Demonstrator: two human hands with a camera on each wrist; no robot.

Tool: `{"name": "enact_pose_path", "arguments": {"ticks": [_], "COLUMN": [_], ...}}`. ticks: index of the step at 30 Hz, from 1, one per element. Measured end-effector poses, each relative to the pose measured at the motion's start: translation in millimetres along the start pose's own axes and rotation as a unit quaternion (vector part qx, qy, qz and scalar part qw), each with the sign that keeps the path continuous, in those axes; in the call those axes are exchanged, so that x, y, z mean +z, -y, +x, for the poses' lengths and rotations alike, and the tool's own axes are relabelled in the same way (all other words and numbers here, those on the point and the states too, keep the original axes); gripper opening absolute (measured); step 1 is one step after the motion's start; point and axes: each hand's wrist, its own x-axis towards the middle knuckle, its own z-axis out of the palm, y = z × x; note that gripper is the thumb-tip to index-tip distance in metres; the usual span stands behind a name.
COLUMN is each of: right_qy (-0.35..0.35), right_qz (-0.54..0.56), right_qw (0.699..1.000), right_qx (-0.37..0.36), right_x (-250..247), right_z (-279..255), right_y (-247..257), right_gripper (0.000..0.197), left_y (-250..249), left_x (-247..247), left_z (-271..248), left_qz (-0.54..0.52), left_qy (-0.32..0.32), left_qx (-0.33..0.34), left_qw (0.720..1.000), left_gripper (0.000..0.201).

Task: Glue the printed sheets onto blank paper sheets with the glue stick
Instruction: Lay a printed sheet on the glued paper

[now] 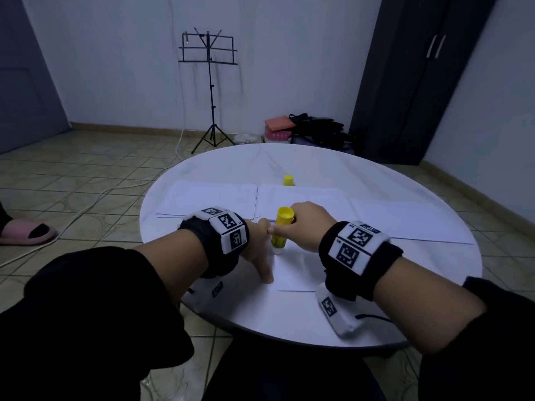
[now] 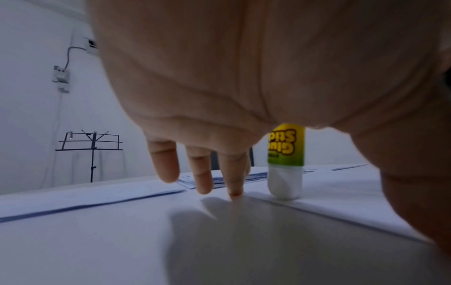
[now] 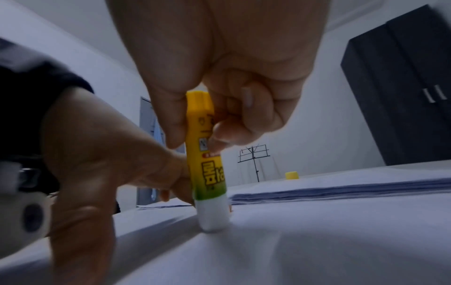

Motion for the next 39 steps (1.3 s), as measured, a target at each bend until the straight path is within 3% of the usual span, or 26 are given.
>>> {"name": "enact_pose_path", "arguments": {"ticks": [7, 10, 19, 23, 27, 34, 39], "right_qy": [0.032, 0.04, 0.013, 0.009, 0.025, -0.022, -0.008], "right_qz": [-0.015, -0.021, 0.019, 0.017, 0.019, 0.024, -0.011], "right_qw": [0.998, 0.998, 0.999, 0.996, 0.993, 0.987, 0.985], "right_qx": [-0.048, -0.048, 0.04, 0.085, 0.116, 0.157, 0.173], "right_x": [-7.8, -15.6, -48.9, -62.8, -75.7, -71.8, -66.0], "right_z": [-33.7, -48.8, -80.9, -88.3, -80.5, -23.2, -18.4], "right_y": [-5.0, -13.3, -76.6, -103.8, -118.8, -117.2, -115.7], "right_gripper": [0.039, 0.033, 0.027, 0.026, 0.027, 0.039, 0.032], "left_y": [1.0, 2.1, -7.4, -13.3, -19.9, -26.1, -24.9], "left_x": [3.3, 2.5, 0.7, -2.4, -6.4, -9.7, -8.3], "left_z": [3.9, 3.9, 5.5, 10.3, 16.2, 24.5, 30.2], "left_qz": [0.007, -0.011, -0.002, 0.025, 0.082, 0.117, 0.122], "left_qy": [0.035, 0.034, 0.019, 0.025, 0.046, 0.054, 0.048], "left_qx": [0.004, 0.0, -0.015, 0.002, 0.006, -0.001, 0.003], "left_qw": [0.999, 0.999, 1.0, 0.999, 0.996, 0.992, 0.991], "left_gripper": [0.084, 0.086, 0.091, 0.103, 0.108, 0.108, 0.106]}}
